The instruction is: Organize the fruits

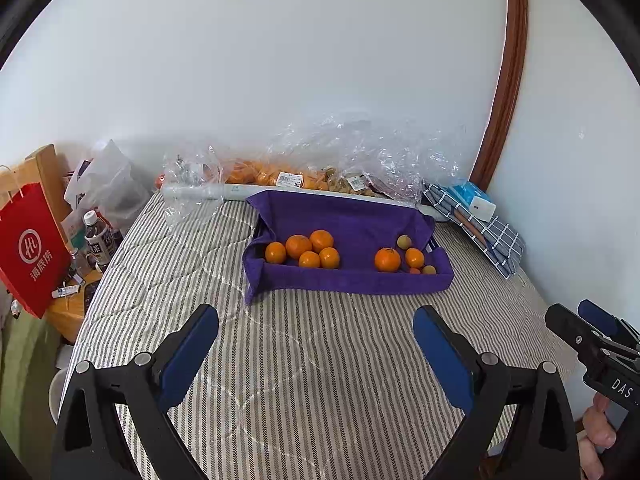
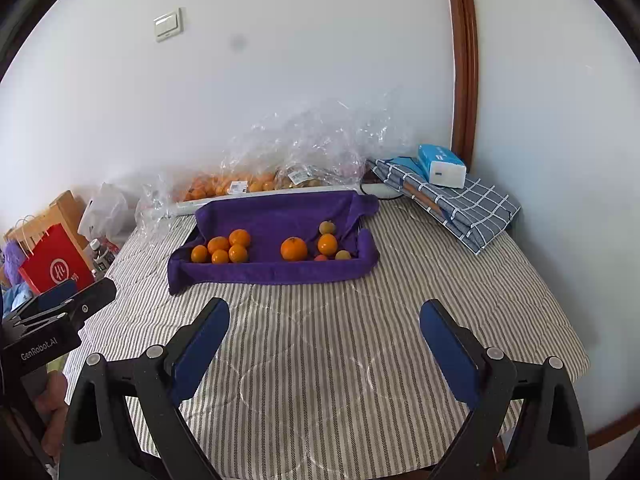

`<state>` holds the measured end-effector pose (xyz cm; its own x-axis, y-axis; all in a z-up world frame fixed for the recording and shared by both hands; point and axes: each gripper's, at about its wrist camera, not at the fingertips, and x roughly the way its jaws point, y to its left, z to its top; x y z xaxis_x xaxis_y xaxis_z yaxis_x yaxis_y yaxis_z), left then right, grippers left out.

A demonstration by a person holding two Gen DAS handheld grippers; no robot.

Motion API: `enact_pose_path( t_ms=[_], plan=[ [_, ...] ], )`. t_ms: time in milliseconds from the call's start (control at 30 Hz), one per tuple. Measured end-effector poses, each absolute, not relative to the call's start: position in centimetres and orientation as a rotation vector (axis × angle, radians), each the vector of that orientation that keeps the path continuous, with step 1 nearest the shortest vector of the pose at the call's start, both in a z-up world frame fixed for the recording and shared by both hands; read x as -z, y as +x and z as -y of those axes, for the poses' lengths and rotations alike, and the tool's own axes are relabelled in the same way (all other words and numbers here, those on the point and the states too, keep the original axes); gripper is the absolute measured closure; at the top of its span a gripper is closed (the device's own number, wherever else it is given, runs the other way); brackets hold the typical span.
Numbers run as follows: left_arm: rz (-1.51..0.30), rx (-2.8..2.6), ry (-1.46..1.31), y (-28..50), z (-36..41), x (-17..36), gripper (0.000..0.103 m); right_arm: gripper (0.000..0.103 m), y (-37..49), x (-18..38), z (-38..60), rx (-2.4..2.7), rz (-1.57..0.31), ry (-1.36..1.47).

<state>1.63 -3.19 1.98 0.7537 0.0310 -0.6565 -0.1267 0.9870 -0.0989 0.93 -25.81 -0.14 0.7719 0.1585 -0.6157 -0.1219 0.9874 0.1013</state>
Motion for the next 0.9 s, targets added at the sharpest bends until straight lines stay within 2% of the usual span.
enact_pose_path(
  t_ms=[900],
  plan=[
    [-0.711, -0.086, -0.134, 1.63, 3.21, -2.18, 0.004, 0.008, 0.64, -0.03, 25.63, -0.15, -0.665, 0.056]
  ],
)
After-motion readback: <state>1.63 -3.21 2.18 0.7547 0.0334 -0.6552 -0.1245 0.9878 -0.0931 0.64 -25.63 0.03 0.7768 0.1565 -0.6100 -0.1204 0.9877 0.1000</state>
